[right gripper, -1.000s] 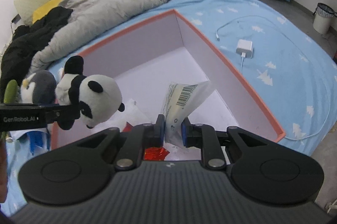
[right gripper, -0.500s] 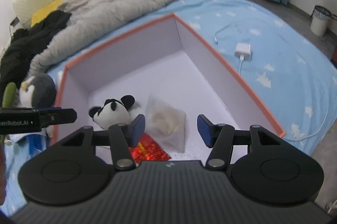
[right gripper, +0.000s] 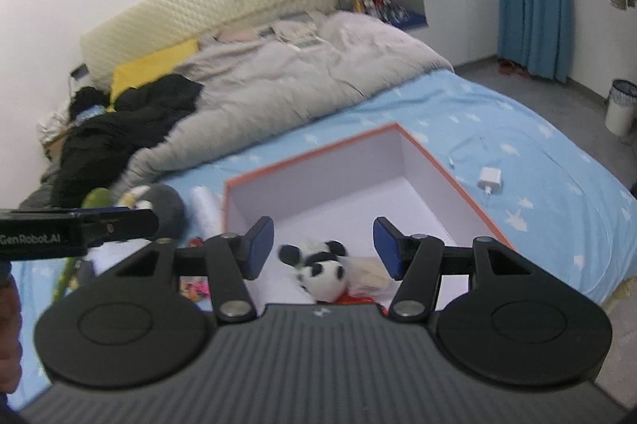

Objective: Organize soft objects
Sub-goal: 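Open both grippers to drop the bag and panda into the pink box, then move both grippers away from the box toward the items on the bed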

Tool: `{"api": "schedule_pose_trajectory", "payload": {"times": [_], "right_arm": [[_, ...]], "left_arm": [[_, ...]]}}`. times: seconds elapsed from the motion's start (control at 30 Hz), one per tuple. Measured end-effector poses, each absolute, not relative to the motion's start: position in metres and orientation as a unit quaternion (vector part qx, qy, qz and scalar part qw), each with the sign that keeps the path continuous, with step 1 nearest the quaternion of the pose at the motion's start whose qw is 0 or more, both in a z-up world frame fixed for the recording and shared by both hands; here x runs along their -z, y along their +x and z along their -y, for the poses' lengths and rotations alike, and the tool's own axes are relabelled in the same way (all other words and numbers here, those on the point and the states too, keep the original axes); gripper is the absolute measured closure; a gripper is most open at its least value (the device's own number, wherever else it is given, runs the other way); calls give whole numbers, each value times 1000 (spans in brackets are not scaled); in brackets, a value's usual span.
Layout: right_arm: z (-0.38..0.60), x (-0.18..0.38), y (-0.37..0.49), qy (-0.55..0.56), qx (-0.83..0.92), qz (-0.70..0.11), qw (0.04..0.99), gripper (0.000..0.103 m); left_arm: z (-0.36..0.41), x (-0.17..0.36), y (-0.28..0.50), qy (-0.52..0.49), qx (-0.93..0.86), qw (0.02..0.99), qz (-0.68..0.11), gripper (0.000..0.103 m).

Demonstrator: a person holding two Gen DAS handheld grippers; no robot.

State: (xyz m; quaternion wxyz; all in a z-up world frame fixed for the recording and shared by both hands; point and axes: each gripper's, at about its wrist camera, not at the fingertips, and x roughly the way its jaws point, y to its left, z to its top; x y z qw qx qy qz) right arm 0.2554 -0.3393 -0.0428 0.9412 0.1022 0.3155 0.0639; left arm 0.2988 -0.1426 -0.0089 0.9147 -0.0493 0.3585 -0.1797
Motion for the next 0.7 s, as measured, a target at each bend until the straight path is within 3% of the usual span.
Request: {"api": "schedule_pose_trajectory", "payload": {"times": [0.3,0.7], "right_arm": [[304,6,205,94,-103,-267,953,44],[254,1,162,79,-146,-247,955,44]], "left_arm": [[96,-24,226,-54,162,934,-314,58],[42,-31,149,-72,122,946,-291,58]]}}
